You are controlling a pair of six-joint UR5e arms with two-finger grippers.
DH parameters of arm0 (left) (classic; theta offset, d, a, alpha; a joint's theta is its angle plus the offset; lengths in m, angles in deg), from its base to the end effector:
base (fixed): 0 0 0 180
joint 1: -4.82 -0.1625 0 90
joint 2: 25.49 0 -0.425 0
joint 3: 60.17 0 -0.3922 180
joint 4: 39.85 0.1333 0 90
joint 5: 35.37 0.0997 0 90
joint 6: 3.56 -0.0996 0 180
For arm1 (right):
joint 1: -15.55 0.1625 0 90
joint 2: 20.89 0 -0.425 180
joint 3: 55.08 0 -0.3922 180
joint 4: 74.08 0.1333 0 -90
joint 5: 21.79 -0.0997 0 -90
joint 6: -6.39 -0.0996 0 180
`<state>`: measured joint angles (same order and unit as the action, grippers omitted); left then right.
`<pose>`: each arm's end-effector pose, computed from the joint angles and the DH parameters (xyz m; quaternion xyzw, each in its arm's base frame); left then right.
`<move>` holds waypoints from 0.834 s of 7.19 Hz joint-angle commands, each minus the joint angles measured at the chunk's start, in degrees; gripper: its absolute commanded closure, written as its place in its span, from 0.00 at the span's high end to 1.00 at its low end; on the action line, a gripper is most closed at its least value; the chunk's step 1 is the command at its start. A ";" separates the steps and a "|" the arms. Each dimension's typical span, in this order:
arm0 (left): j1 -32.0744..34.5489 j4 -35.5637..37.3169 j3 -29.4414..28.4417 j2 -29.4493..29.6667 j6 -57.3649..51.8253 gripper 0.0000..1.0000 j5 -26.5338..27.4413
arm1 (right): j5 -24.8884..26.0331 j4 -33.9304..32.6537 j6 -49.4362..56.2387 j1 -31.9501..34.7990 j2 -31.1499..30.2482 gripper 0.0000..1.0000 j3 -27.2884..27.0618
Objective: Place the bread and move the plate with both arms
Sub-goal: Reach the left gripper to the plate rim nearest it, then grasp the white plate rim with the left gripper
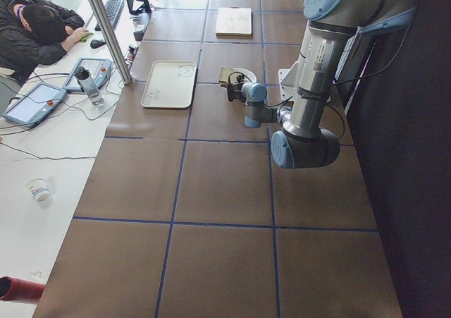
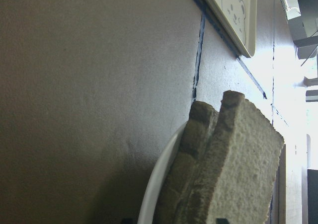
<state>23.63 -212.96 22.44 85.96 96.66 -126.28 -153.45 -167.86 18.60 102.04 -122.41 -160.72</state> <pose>0.5465 -0.3253 0.3514 0.0509 0.7482 -0.1600 0.6419 0.0421 -0.4098 0.6246 0.0297 -0.3544 -0.1289 0.9257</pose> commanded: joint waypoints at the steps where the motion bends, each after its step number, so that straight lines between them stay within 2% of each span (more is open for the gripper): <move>1: -0.09 -0.56 -0.08 -0.08 -0.02 0.22 0.03 | 0.00 0.00 0.00 0.00 0.00 1.00 0.00; 5: -0.09 -0.65 -0.08 0.00 0.07 0.19 0.03 | 0.00 -0.09 0.00 0.00 0.00 1.00 0.08; 6: -0.09 -2.48 0.01 -0.08 0.07 0.12 0.03 | 0.00 0.00 0.00 0.00 0.00 1.00 0.08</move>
<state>23.54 -214.06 22.37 85.93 96.70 -126.28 -153.45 -167.90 18.60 102.04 -122.41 -160.65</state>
